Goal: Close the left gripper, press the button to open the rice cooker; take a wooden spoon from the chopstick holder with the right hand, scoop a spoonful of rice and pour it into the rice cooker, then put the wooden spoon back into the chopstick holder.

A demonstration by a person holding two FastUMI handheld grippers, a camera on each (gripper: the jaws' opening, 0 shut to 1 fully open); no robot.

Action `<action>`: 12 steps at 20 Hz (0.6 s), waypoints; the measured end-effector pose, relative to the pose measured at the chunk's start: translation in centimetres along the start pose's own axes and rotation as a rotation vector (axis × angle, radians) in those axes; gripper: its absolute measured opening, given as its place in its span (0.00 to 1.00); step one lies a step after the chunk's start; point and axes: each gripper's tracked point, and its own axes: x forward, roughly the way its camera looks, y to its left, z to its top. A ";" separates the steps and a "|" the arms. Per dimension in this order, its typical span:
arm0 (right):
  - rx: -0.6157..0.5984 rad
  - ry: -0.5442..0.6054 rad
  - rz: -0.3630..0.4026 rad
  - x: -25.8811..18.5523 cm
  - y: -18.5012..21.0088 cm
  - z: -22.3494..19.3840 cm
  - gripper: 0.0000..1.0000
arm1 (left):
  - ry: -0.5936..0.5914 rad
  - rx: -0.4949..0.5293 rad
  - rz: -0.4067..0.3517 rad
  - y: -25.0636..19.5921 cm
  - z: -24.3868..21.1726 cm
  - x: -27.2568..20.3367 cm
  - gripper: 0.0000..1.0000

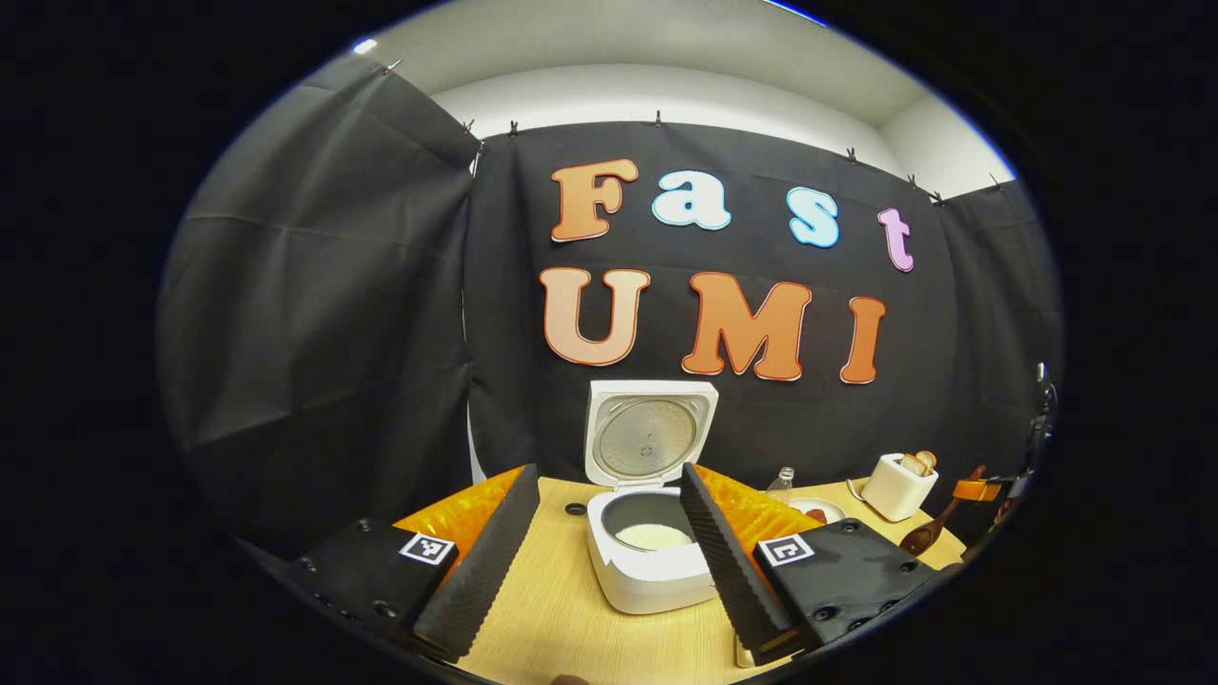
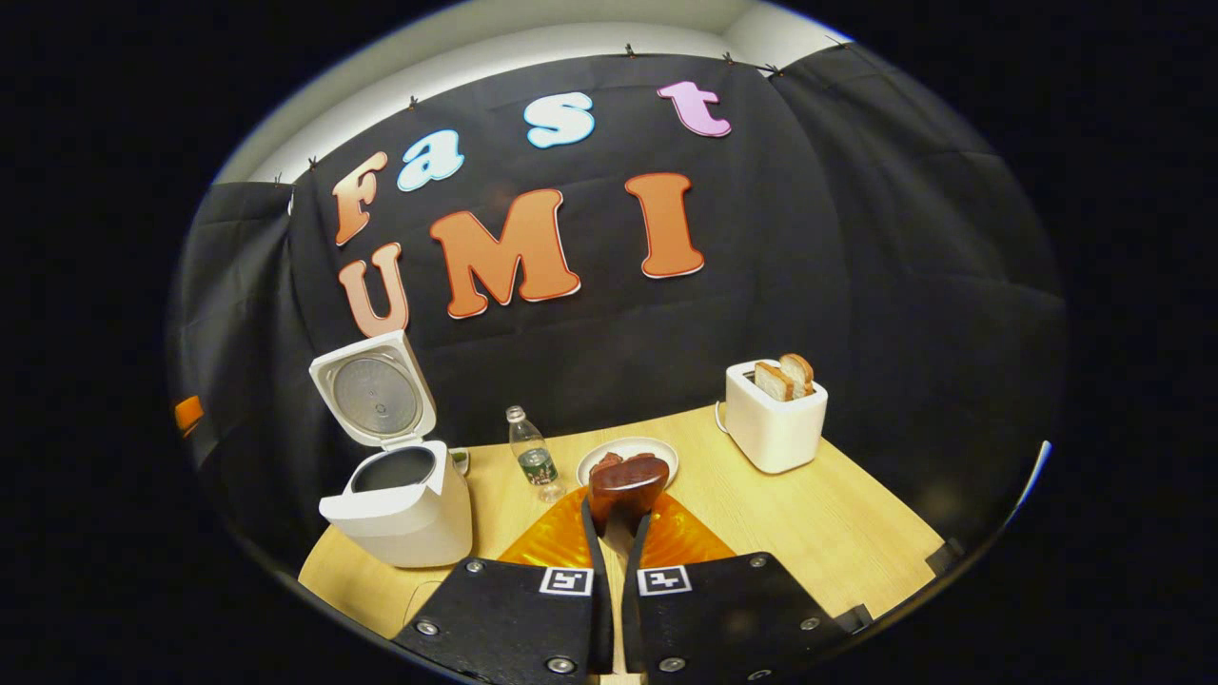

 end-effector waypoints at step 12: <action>0.158 0.130 -0.013 4.6 -3.3 -8.1 0.04 | 0.038 0.023 0.080 1.6 -0.9 -1.8 1.00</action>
